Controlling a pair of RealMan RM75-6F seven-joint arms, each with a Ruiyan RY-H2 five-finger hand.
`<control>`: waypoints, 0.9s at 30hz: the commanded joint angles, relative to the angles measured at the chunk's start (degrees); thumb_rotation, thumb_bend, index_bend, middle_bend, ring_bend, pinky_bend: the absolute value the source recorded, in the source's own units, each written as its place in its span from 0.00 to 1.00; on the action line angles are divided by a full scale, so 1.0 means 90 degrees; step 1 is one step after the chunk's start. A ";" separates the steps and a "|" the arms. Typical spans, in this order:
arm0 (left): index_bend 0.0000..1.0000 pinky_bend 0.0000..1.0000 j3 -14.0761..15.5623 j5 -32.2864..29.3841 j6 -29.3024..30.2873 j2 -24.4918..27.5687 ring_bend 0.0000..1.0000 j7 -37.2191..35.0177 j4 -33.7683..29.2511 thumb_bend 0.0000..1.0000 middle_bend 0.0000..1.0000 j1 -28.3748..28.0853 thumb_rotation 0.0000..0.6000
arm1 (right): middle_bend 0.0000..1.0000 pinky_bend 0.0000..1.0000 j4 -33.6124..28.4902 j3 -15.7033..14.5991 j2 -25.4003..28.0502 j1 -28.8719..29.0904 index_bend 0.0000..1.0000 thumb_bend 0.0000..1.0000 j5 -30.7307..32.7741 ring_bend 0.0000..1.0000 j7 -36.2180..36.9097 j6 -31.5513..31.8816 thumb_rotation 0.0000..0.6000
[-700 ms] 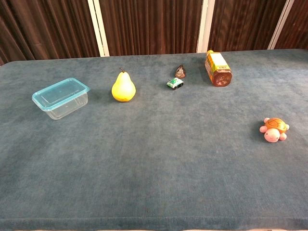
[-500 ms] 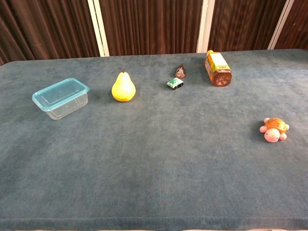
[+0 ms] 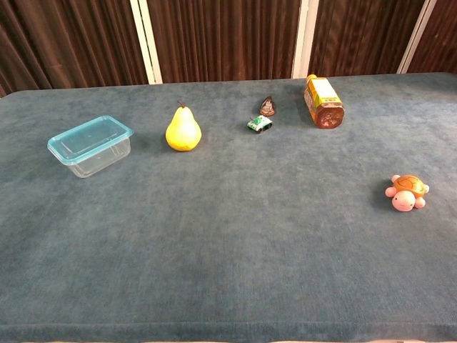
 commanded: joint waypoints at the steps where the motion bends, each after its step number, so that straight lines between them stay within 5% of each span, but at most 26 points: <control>1: 0.12 0.33 -0.0071 -0.0108 0.0128 0.0062 0.11 -0.0217 -0.0021 0.59 0.02 0.0066 1.00 | 0.17 0.55 0.0069 0.0170 -0.0127 0.0266 0.23 0.20 0.0002 0.67 -0.0039 -0.0243 1.00; 3: 0.12 0.33 -0.0103 -0.0164 0.0186 0.0080 0.11 -0.0324 -0.0011 0.59 0.02 0.0099 1.00 | 0.22 0.72 0.0105 0.0294 -0.0217 0.0470 0.31 0.21 0.0134 0.81 -0.0130 -0.0515 1.00; 6: 0.12 0.33 -0.0118 -0.0252 0.0154 0.0085 0.11 -0.0297 -0.0026 0.59 0.02 0.0129 1.00 | 0.24 0.82 0.0167 0.0466 -0.0314 0.0803 0.36 0.21 0.0513 0.90 -0.0302 -0.1116 1.00; 13: 0.14 0.34 -0.0042 -0.0143 0.0133 0.0222 0.11 -0.0516 -0.0051 0.59 0.02 0.0126 1.00 | 0.25 0.86 0.0248 0.0710 -0.0466 0.1388 0.39 0.21 0.1359 0.93 -0.0428 -0.2249 1.00; 27: 0.14 0.34 -0.0056 -0.0173 0.0221 0.0355 0.12 -0.0952 -0.0026 0.59 0.02 0.0183 1.00 | 0.29 0.91 0.1383 0.0969 -0.1385 0.1991 0.47 0.26 0.2249 0.97 -0.0423 -0.3033 1.00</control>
